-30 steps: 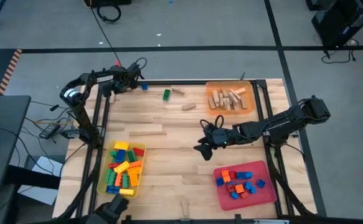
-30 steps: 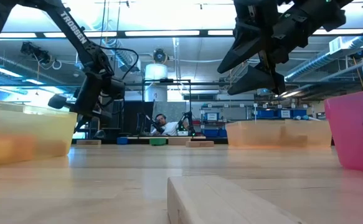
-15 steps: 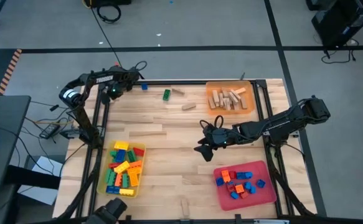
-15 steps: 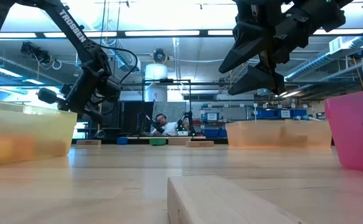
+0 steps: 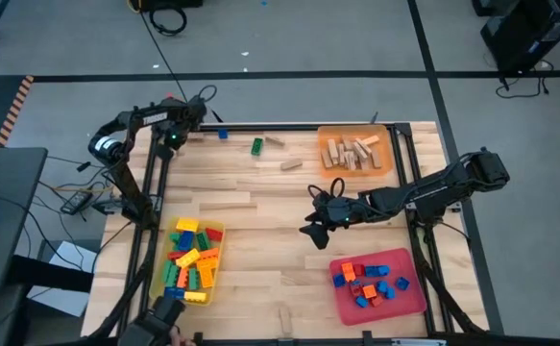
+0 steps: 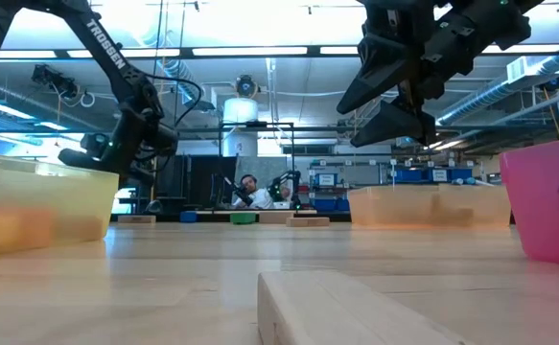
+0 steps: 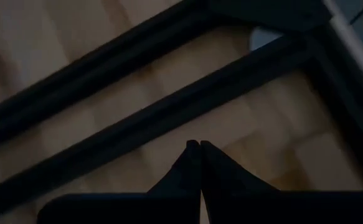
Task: Sort blocks by size
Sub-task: Put the brown block into the orange bin
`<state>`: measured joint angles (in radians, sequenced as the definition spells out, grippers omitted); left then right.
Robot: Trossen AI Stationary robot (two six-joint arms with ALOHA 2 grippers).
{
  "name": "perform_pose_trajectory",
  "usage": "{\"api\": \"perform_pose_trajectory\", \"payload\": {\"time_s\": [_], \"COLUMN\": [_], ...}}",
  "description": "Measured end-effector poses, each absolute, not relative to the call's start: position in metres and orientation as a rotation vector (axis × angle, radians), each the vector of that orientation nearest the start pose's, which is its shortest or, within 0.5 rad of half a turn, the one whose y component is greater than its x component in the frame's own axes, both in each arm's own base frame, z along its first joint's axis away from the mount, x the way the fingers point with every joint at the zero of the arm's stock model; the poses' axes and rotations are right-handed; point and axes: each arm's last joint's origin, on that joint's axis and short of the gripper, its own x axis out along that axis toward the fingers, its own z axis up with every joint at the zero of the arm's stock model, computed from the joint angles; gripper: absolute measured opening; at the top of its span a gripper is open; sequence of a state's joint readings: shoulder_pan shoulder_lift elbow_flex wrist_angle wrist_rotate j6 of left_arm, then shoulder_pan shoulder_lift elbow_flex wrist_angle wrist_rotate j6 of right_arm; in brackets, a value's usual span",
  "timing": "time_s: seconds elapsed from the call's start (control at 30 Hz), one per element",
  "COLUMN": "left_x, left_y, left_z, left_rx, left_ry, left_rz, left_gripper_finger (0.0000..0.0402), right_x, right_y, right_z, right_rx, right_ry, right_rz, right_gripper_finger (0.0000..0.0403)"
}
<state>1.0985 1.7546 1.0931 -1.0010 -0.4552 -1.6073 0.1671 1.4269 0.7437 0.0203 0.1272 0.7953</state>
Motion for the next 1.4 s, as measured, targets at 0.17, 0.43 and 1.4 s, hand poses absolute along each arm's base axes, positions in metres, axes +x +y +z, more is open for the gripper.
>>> {"api": "perform_pose_trajectory", "payload": {"time_s": [0.17, 0.43, 1.4], "left_x": [0.117, 0.111, 0.097], "left_y": [0.272, 0.276, 0.284], "left_z": [0.166, 0.157, 0.159], "left_rx": [-1.46, -1.564, -1.82], "left_ry": [0.332, 0.362, 0.506], "left_rz": [2.355, 2.349, 2.223], "left_gripper_finger": [0.0008, 0.0008, 0.0008], "right_x": [0.283, 0.283, 0.284], "right_y": [0.041, 0.039, 0.04], "right_z": [0.197, 0.197, 0.198], "right_rx": [0.666, 0.665, 0.707], "right_ry": [0.629, 0.627, 0.666], "right_rz": [-0.229, -0.235, -0.136], "right_gripper_finger": [0.0255, 0.0258, 0.0252]}}
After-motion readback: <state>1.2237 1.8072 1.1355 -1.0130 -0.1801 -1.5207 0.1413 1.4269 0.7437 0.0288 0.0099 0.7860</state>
